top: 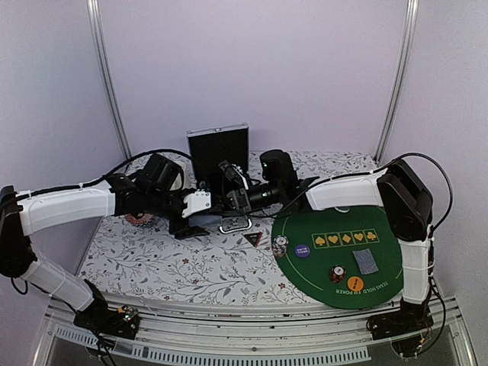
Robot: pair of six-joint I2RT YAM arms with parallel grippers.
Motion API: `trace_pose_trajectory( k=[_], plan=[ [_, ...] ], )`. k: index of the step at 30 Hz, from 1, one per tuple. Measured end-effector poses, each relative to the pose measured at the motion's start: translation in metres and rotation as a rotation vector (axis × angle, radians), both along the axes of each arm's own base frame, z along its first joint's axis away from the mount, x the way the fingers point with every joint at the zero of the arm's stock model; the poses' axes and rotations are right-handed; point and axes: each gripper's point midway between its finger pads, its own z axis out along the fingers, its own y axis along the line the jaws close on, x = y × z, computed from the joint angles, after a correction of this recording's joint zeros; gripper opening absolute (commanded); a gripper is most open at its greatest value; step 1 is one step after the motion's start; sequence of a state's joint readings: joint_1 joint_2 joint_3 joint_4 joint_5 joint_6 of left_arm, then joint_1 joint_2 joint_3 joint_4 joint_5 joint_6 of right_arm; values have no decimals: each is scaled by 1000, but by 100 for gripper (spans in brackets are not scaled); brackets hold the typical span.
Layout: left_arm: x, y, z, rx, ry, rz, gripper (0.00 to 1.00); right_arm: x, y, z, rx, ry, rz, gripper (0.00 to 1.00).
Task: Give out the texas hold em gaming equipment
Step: Pick up the poker card from the face-down deck piles.
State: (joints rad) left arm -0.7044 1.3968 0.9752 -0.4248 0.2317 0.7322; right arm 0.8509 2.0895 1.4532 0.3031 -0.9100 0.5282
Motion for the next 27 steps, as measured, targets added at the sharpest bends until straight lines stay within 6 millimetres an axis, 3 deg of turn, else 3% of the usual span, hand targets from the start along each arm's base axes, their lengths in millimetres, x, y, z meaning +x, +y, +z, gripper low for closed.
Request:
trace_pose_trajectory(
  k=[4,8,11,13,18,27],
  plan=[
    [-1,0,0,1,3,-1,52,3,1,2,-1,-12,-9,2],
    [-2,0,2,-8,7,2,51,3,1,1,-1,-33,-7,3],
    [-2,0,3,-9,8,3,49,3,1,1,0,-41,-5,17],
    [-2,0,3,-10,8,3,49,3,1,1,-1,-44,-5,31],
    [0,0,4,-11,-3,3,49,3,0,-3,-24,-15,-18,52],
    [2,1,5,-7,-20,10,49,13,-2,-14,-104,-24,-77,57]
  ],
)
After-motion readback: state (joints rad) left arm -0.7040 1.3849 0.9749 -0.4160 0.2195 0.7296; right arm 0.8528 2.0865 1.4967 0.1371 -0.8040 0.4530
